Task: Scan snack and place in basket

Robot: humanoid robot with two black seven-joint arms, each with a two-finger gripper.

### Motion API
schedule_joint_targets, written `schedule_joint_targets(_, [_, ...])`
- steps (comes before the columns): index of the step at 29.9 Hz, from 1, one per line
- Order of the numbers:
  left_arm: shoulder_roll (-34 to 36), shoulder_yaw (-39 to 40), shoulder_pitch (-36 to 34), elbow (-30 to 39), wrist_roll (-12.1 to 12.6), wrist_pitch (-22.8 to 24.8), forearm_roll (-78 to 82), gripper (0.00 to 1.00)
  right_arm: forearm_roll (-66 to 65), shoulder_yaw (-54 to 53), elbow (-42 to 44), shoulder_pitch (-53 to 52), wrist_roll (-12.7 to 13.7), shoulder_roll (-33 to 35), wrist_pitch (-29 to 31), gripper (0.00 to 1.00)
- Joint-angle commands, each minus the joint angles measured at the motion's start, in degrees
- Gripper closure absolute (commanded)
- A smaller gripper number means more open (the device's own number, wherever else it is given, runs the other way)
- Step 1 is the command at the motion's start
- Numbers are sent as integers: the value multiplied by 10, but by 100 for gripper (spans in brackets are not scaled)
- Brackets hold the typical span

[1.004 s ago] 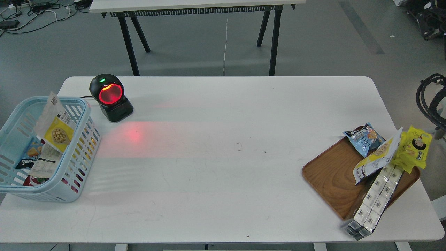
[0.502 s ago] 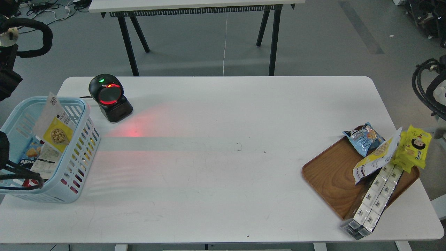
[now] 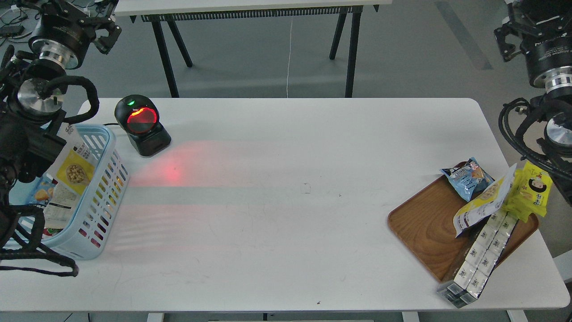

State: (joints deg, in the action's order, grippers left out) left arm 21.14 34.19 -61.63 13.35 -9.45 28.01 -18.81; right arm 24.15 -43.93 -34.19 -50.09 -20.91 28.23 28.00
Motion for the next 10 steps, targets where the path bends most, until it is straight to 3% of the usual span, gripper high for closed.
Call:
schedule_joint_targets(1, [-13,0,20,0,-1,0,-24,1,-2,2,7,4,0,-13,0,1])
schedule_joint_targets(10, [-29,1,29,3,-3,0,-69,1,-3,5,27,-3,0,-33,0,1])
